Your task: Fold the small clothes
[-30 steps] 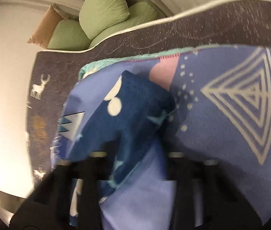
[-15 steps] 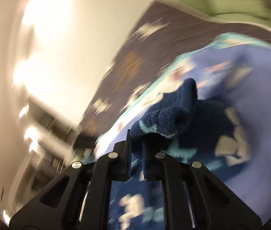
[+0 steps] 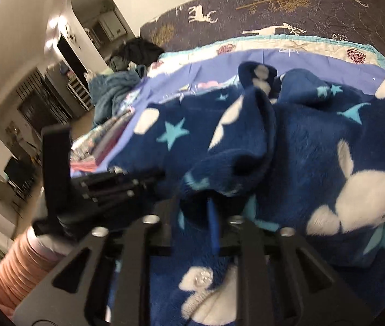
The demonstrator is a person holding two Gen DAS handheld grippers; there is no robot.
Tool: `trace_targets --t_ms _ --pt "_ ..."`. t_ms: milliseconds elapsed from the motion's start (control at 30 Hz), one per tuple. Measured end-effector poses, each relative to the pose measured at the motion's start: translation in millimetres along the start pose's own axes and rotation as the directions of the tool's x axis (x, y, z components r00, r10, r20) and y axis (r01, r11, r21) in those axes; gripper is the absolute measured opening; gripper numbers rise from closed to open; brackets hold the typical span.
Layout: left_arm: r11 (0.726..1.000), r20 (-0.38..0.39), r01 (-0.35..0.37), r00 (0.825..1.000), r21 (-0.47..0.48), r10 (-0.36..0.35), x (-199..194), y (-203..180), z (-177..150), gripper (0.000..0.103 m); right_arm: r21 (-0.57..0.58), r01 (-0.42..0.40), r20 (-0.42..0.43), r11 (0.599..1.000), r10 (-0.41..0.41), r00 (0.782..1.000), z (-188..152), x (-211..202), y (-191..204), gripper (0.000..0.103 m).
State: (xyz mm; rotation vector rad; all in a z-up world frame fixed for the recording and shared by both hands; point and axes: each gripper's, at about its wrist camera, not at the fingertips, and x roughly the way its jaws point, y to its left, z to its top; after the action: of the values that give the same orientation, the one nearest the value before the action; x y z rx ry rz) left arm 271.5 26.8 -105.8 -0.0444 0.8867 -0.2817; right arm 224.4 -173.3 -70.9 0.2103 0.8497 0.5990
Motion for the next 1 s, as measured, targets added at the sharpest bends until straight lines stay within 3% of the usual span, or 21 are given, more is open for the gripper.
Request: trace_targets --t_ms 100,167,233,267,300,333,433,467,633,700,1000 --pt "1.0 0.002 0.016 1.0 -0.014 -0.015 -0.1 2.5 -0.2 0.017 -0.016 0.051 0.044 0.999 -0.051 0.998 5.1 3.0 -2.4 0.043" --pt "0.999 0.006 0.036 0.999 -0.03 -0.035 -2.3 4.3 0.9 0.019 -0.048 0.094 0.078 0.994 -0.09 0.993 8.7 4.9 2.6 0.044" --pt "0.992 0.014 0.112 0.994 -0.06 -0.111 -7.9 5.6 3.2 0.035 -0.101 0.098 0.076 0.99 -0.091 0.993 7.5 12.8 11.0 0.044" --pt "0.978 0.019 0.193 0.981 -0.082 -0.192 -10.4 5.6 5.2 0.055 -0.115 0.091 0.067 0.989 -0.083 0.994 7.0 16.3 13.1 0.044" --pt "0.96 0.025 0.263 0.965 -0.099 -0.262 -12.2 4.2 7.1 0.06 -0.127 0.084 0.06 0.988 -0.077 0.995 4.5 18.8 16.8 0.044" --pt "0.944 0.026 0.312 0.95 -0.109 -0.311 -13.0 1.7 8.6 0.06 -0.144 0.077 0.049 0.987 -0.071 0.996 1.0 23.4 19.4 0.044" --pt "0.946 -0.021 0.294 0.954 -0.137 -0.3 -3.5 -7.8 14.8 0.06 -0.177 0.104 0.064 0.979 -0.094 0.993 -8.8 25.8 23.4 0.039" --pt "0.932 -0.022 0.327 0.942 -0.156 -0.334 0.1 -7.0 17.8 0.065 -0.17 0.087 0.055 0.982 -0.079 0.995 -9.9 26.1 21.5 0.041" --pt "0.866 0.022 0.445 0.892 -0.226 -0.452 2.7 -1.2 24.1 0.067 -0.152 0.05 0.064 0.987 -0.041 0.997 -11.3 23.7 17.5 0.042" --pt "0.85 0.014 0.464 0.88 -0.249 -0.476 4.5 -0.5 23.0 0.07 -0.154 0.046 0.062 0.987 -0.037 0.997 -12.4 24.9 17.5 0.044" --pt "0.8 0.035 0.516 0.846 -0.307 -0.532 -1.7 -1.9 31.8 0.077 -0.176 0.048 0.077 0.983 -0.035 0.996 -17.1 23.4 21.4 0.049"
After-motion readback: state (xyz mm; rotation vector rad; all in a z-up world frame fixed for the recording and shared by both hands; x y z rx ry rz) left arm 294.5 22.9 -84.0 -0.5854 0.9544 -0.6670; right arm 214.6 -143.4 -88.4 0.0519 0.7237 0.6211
